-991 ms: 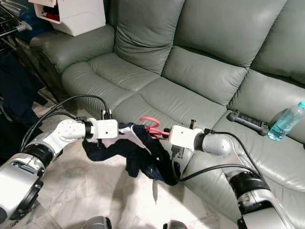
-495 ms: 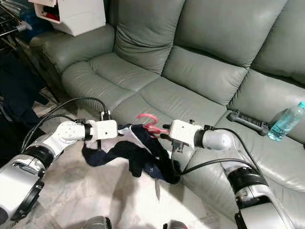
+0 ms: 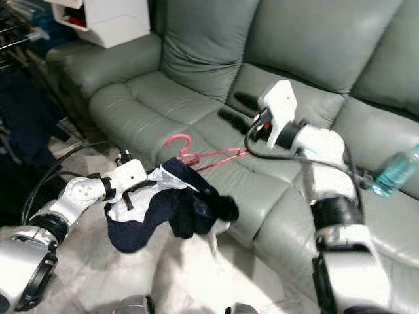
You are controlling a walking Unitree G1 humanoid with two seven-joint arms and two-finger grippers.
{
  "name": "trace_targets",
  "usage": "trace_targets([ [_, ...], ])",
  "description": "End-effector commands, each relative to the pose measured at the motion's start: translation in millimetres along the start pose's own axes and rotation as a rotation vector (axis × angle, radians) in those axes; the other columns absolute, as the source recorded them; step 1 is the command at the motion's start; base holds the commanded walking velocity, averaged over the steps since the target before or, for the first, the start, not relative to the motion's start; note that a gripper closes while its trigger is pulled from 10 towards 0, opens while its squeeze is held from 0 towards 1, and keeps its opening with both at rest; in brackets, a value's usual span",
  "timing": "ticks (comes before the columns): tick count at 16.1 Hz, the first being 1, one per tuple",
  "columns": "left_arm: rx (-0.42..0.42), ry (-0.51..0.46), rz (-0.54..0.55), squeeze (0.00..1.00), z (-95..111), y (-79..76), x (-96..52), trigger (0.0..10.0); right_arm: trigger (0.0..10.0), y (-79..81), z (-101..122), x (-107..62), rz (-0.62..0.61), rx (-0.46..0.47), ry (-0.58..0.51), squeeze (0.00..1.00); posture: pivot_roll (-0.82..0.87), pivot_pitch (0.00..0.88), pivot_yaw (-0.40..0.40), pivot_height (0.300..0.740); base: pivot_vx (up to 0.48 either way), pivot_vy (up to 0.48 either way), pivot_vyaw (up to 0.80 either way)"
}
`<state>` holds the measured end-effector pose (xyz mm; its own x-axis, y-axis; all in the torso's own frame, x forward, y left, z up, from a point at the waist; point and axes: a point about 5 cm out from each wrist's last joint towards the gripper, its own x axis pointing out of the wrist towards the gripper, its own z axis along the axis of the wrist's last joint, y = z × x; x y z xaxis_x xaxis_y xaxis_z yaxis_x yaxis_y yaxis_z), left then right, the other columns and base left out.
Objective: Hang hanger
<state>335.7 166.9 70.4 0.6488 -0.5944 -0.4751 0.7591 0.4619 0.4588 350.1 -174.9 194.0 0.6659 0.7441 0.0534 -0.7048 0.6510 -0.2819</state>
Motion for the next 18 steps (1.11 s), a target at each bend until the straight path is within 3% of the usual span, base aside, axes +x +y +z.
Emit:
trace_targets([
  [1, -0.035, -0.036, 0.059, 0.00, 4.8, 6.7, -0.3, 0.0, 10.0, -0.2, -0.5, -2.5, -0.039, 0.008, -0.002, 1.00, -0.12, 0.005, 0.026, 0.740, 0.000, 0.000, 0.00],
  [3, -0.069, -0.060, 0.167, 0.00, 10.0, 21.4, -3.5, 0.0, 10.0, -4.8, -10.7, -11.6, -0.221, 0.070, -0.006, 1.00, -0.11, 0.009, 0.025, 0.740, 0.000, 0.000, 0.00],
  [5, -0.145, -0.149, 0.246, 0.00, 21.1, 34.5, -6.3, 0.0, 10.0, -5.0, -24.9, -22.2, -0.364, 0.097, 0.021, 1.00, -0.10, 0.015, 0.035, 0.740, 0.000, 0.000, 0.00],
  [7, -0.129, -0.221, 0.239, 0.00, 31.7, 37.3, -7.0, 0.0, 10.0, 1.0, -39.6, -29.6, -0.413, 0.089, 0.078, 1.00, -0.10, 0.016, 0.038, 0.740, 0.000, 0.000, 0.00],
  [9, -0.077, -0.274, 0.216, 0.00, 40.6, 37.6, -8.5, 0.0, 10.0, 7.3, -56.5, -32.7, -0.384, 0.122, 0.189, 1.00, -0.10, 0.016, 0.038, 0.740, 0.000, 0.000, 0.00],
  [10, -0.045, -0.300, 0.195, 0.00, 45.7, 37.8, -9.9, 0.0, 10.0, 8.8, -69.6, -37.1, -0.375, 0.134, 0.284, 0.29, -0.09, 0.014, 0.034, 0.740, 0.000, 0.000, 0.00],
  [11, -0.017, -0.330, 0.171, 0.00, 50.7, 37.3, -11.7, 0.0, 10.0, 10.2, -80.2, -41.2, -0.368, 0.144, 0.354, 0.00, -0.09, 0.016, 0.032, 0.740, 0.000, 0.000, 0.00],
  [15, 0.037, -0.388, 0.118, 0.00, 60.5, 33.7, -15.9, 0.0, 10.0, 7.5, -89.4, -42.5, -0.377, 0.157, 0.420, 0.00, -0.08, 0.021, 0.029, 0.740, 0.000, 0.000, 0.00],
  [18, 0.055, -0.462, 0.118, 0.00, 80.3, 34.8, -16.6, 0.0, 10.0, 19.0, -106.3, -40.5, -0.329, 0.224, 0.510, 0.00, -0.08, 0.023, 0.025, 0.740, 0.000, 0.000, 0.00],
])
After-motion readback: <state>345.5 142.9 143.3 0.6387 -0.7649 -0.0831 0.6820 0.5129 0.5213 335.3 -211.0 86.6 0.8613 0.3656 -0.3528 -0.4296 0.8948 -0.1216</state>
